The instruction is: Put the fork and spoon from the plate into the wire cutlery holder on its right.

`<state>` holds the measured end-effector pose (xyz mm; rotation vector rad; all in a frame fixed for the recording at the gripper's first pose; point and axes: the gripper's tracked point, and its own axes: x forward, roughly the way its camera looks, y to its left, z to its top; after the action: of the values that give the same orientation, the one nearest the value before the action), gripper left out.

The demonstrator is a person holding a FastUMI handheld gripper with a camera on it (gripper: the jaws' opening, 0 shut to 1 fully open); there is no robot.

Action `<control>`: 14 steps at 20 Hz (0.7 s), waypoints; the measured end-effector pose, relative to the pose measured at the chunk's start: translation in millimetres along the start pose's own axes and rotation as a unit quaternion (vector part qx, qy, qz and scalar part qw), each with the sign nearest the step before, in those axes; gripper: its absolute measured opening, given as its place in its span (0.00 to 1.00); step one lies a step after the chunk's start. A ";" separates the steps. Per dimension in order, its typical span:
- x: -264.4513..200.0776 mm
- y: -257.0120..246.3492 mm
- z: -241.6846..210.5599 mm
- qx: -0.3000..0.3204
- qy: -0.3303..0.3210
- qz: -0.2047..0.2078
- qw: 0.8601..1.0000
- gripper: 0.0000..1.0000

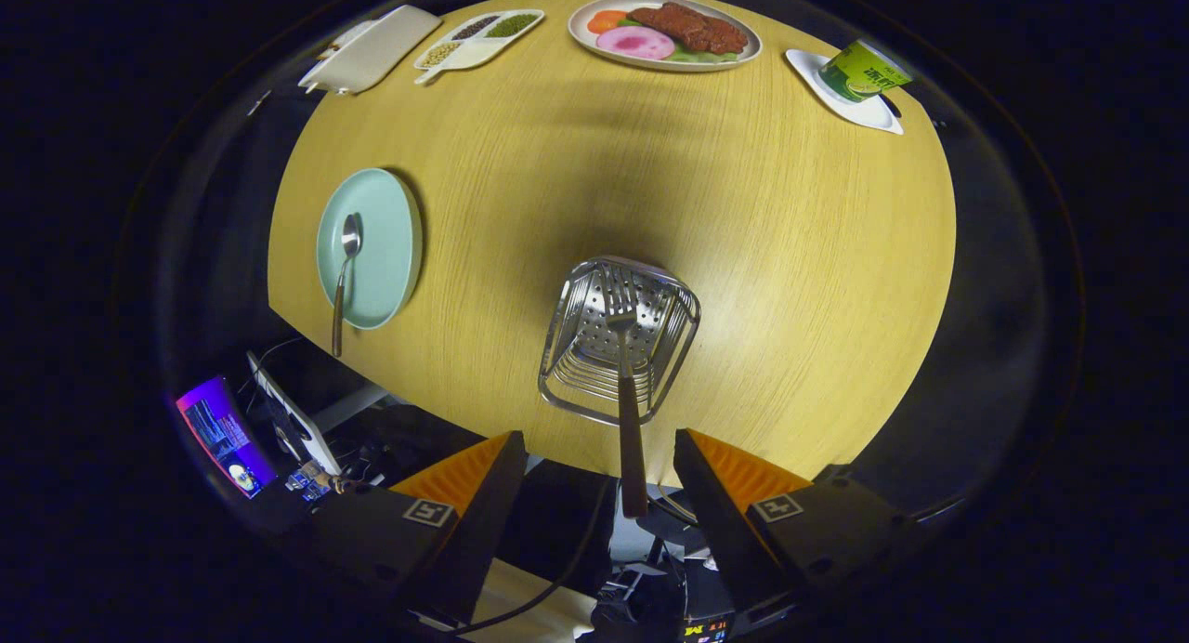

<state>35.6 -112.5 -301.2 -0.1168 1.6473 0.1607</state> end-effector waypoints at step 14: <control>-106.4 81.8 -6.0 -0.033 -0.354 -0.023 0.935 1.00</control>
<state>24.4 -35.2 -191.9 -0.1286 0.9183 0.1948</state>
